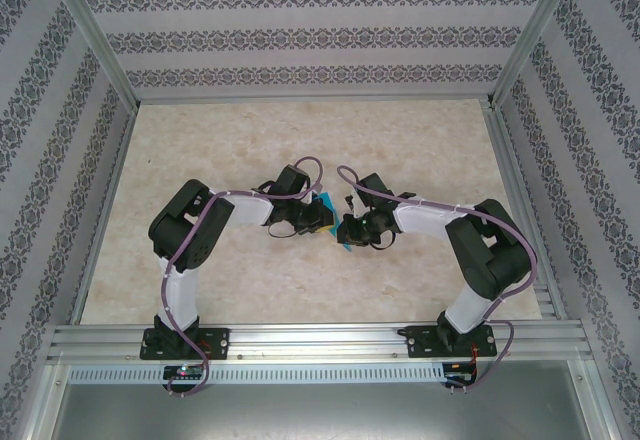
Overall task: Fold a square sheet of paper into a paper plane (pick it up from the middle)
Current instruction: Fold the wing for the fifth time at the center of the table.
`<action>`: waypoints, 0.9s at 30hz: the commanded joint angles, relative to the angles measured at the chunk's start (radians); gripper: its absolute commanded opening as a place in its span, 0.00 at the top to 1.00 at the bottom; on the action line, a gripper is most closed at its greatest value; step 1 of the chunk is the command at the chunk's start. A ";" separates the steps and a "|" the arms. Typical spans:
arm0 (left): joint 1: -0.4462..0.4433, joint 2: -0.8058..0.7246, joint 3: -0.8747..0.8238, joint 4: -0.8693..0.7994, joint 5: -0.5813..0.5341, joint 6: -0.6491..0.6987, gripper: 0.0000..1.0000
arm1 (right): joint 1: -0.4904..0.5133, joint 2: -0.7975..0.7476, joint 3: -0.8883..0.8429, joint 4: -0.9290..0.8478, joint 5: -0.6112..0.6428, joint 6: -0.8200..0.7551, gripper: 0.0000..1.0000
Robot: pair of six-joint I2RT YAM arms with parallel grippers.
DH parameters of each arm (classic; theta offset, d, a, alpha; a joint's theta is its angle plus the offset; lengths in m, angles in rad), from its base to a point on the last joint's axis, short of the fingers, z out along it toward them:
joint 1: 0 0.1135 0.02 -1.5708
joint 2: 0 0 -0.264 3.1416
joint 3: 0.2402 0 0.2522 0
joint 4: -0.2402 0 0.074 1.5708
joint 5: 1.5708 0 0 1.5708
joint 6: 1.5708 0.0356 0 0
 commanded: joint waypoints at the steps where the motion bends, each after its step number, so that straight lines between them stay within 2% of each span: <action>1: 0.000 0.045 0.002 -0.073 -0.059 -0.005 0.86 | -0.013 0.001 -0.001 -0.037 0.037 -0.025 0.87; 16: 0.009 0.066 0.016 -0.122 -0.070 -0.003 0.86 | -0.020 -0.007 -0.086 -0.101 0.045 -0.003 0.87; 27: 0.015 0.074 0.021 -0.129 -0.064 0.002 0.86 | -0.018 -0.140 -0.195 -0.143 0.040 0.056 0.88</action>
